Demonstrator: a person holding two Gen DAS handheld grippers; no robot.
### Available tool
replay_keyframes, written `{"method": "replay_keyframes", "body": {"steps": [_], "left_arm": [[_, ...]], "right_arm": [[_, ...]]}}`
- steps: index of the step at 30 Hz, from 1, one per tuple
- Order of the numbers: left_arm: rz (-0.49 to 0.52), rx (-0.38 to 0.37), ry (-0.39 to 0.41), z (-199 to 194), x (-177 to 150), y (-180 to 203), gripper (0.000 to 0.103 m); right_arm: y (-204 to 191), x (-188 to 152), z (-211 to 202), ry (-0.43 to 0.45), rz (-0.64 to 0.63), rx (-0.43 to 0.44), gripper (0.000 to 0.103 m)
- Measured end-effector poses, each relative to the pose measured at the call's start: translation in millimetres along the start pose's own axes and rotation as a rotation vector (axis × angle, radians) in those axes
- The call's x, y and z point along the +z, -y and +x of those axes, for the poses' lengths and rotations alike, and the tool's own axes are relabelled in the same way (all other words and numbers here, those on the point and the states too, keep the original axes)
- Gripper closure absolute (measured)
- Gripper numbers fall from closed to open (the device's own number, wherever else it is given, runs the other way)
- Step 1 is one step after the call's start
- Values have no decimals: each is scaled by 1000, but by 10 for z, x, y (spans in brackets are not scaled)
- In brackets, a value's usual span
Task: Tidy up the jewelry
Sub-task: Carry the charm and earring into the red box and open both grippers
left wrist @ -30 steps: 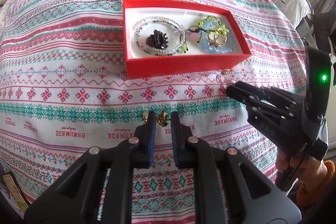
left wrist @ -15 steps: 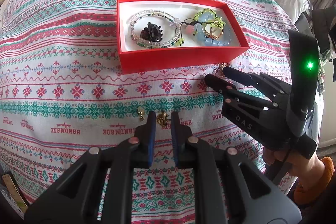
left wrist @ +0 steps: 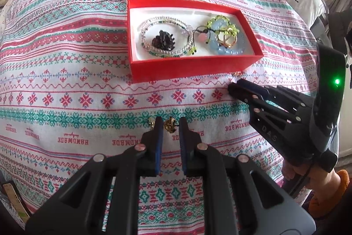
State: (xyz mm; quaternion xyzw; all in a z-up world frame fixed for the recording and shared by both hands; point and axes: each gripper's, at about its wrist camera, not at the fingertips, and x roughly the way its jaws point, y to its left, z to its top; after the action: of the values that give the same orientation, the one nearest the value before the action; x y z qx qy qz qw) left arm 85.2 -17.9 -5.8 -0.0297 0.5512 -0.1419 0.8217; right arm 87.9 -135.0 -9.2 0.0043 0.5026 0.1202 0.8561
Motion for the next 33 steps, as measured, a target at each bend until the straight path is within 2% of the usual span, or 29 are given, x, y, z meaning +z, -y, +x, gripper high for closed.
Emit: {"method": "replay_keyframes", "body": {"steps": [11, 17, 27, 28, 30, 33], "left_arm": [[-8, -18, 130, -171, 231, -35, 87], [21, -24, 215, -125, 446, 31, 87], [12, -25, 277, 59, 648, 108, 87], [12, -23, 273, 69, 657, 119, 86], [14, -15, 274, 74, 663, 129, 75], [28, 3, 277, 58, 654, 157, 70]], "right_arm": [[49, 225, -506, 121, 29, 38, 87], [103, 411, -501, 151, 61, 44, 87], [200, 498, -428, 150, 112, 61, 87], [208, 499, -423, 149, 113, 63, 87], [212, 508, -412, 147, 115, 63, 87], [220, 515, -400, 146, 118, 62, 87]]}}
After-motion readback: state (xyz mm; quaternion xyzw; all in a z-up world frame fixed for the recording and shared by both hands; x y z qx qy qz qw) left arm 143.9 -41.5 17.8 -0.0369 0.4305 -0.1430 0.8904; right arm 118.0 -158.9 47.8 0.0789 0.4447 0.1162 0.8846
